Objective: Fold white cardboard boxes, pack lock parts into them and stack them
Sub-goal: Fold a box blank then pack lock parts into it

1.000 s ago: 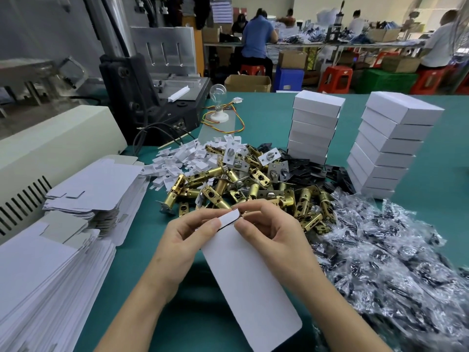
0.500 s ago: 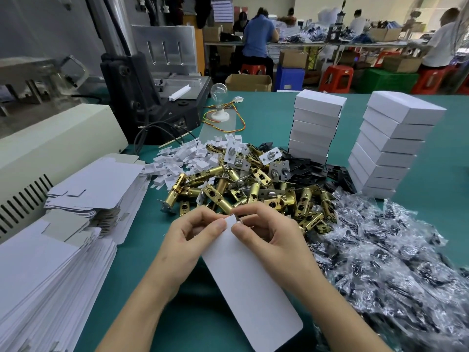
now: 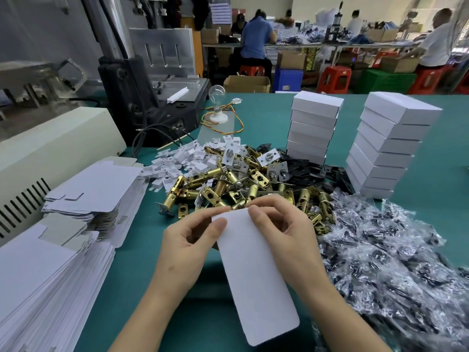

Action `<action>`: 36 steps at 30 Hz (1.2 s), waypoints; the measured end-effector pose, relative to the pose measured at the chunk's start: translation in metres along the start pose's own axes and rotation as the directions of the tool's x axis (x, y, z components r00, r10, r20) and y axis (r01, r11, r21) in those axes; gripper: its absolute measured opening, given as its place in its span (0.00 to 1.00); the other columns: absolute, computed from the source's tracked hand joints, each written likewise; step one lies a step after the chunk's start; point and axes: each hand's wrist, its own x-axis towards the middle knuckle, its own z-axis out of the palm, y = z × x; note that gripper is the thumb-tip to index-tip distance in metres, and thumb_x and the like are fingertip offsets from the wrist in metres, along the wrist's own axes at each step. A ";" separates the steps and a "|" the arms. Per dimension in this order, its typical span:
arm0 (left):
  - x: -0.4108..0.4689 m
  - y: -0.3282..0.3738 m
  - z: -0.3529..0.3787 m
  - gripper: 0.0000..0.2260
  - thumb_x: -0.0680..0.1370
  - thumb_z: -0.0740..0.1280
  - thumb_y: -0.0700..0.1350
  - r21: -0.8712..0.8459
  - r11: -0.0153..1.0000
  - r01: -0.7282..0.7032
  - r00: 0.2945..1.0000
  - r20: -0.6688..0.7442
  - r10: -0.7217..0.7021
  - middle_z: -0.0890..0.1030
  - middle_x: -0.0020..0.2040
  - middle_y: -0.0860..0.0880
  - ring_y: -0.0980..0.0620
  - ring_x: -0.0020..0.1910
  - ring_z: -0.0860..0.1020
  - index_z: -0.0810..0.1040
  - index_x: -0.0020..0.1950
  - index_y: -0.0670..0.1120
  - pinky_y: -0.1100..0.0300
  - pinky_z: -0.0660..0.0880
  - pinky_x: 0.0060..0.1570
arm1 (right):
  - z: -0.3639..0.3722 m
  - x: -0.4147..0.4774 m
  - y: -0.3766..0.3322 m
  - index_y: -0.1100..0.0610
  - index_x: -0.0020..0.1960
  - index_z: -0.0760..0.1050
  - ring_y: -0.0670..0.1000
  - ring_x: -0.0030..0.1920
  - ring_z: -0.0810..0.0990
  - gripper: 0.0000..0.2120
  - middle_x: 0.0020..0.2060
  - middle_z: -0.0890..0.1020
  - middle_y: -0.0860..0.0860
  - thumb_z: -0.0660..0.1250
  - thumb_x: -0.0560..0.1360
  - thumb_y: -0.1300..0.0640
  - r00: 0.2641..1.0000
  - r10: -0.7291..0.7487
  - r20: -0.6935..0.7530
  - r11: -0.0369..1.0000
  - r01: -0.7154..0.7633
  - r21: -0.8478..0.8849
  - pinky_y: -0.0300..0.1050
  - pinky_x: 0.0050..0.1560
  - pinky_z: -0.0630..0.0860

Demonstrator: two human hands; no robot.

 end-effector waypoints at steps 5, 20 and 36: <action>-0.001 0.001 -0.001 0.10 0.78 0.70 0.50 0.022 1.000 0.006 1.000 0.018 -0.007 0.89 0.50 0.52 0.52 0.49 0.86 0.90 0.54 0.54 0.62 0.81 0.47 | 0.001 0.000 -0.001 0.46 0.50 0.81 0.46 0.40 0.83 0.03 0.41 0.85 0.47 0.69 0.81 0.49 1.000 0.000 0.010 0.999 0.000 -0.040 0.38 0.37 0.77; 0.011 0.004 -0.013 0.09 0.76 0.74 0.52 -0.288 0.884 0.368 0.909 -0.088 -0.407 0.83 0.35 0.49 0.54 0.30 0.79 0.90 0.43 0.47 0.63 0.74 0.30 | -0.001 0.003 0.000 0.41 0.73 0.73 0.43 0.75 0.68 0.29 0.73 0.72 0.38 0.73 0.76 0.62 0.923 -0.273 0.271 0.885 0.352 -0.305 0.43 0.72 0.69; 0.003 -0.012 -0.010 0.11 0.74 0.74 0.64 -0.043 0.984 -0.171 0.982 0.073 0.174 0.87 0.46 0.55 0.61 0.29 0.78 0.83 0.55 0.65 0.68 0.73 0.27 | -0.005 0.008 0.009 0.44 0.65 0.73 0.47 0.50 0.85 0.21 0.50 0.85 0.42 0.73 0.75 0.42 0.956 -0.199 0.214 0.955 0.239 -0.178 0.42 0.47 0.82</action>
